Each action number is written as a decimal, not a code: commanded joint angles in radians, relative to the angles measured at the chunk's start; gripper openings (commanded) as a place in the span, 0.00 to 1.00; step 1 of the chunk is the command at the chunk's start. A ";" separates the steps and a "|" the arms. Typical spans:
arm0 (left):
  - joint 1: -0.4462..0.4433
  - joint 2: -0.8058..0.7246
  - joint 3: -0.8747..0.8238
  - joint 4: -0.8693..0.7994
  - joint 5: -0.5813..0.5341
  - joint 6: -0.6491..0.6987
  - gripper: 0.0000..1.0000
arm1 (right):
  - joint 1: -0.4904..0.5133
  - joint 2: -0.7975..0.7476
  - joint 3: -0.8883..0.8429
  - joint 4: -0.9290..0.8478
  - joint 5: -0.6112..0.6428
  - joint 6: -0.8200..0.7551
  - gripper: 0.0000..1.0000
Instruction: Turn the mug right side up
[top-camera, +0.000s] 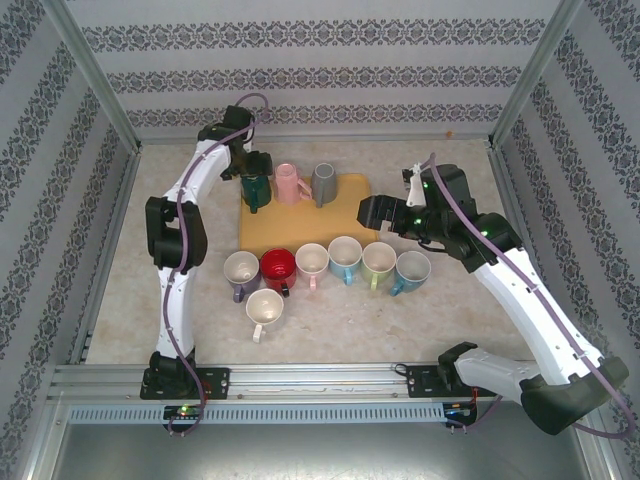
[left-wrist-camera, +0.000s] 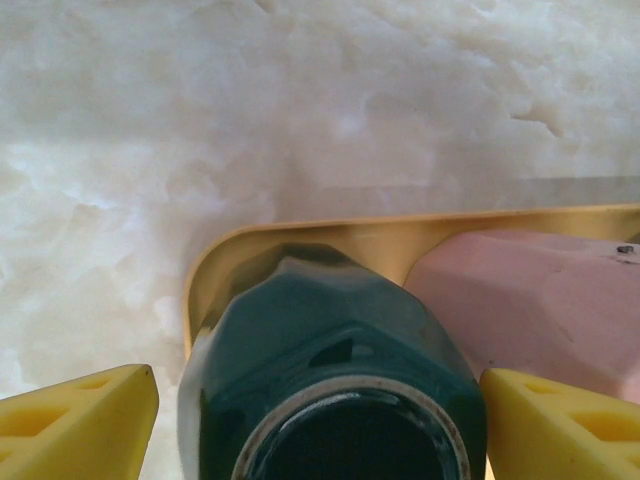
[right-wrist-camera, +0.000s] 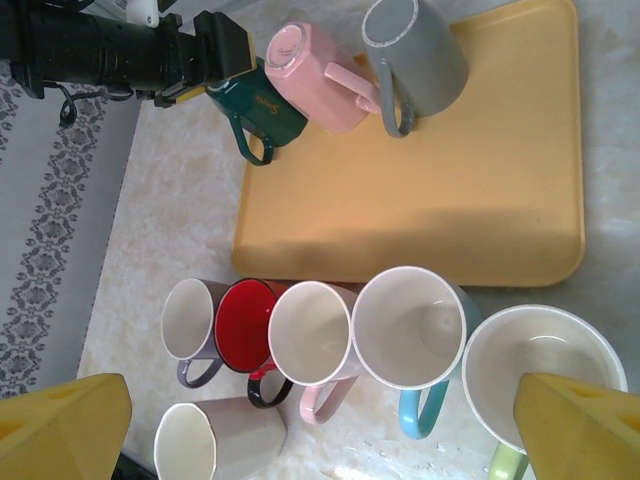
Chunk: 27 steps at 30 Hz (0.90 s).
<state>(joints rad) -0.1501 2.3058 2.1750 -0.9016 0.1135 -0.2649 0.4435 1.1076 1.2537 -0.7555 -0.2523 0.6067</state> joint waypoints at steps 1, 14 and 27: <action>0.003 0.039 -0.010 0.020 0.017 -0.002 0.82 | 0.011 0.000 -0.016 0.010 -0.008 0.016 0.98; 0.004 0.069 -0.031 0.007 0.004 -0.029 0.71 | 0.011 0.003 -0.023 0.021 -0.022 0.021 0.98; 0.005 -0.063 -0.005 -0.016 -0.007 -0.059 0.55 | 0.011 -0.017 -0.022 0.037 -0.018 0.028 0.97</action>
<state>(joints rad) -0.1501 2.3096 2.1704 -0.8825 0.1196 -0.2955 0.4435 1.1084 1.2358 -0.7490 -0.2565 0.6254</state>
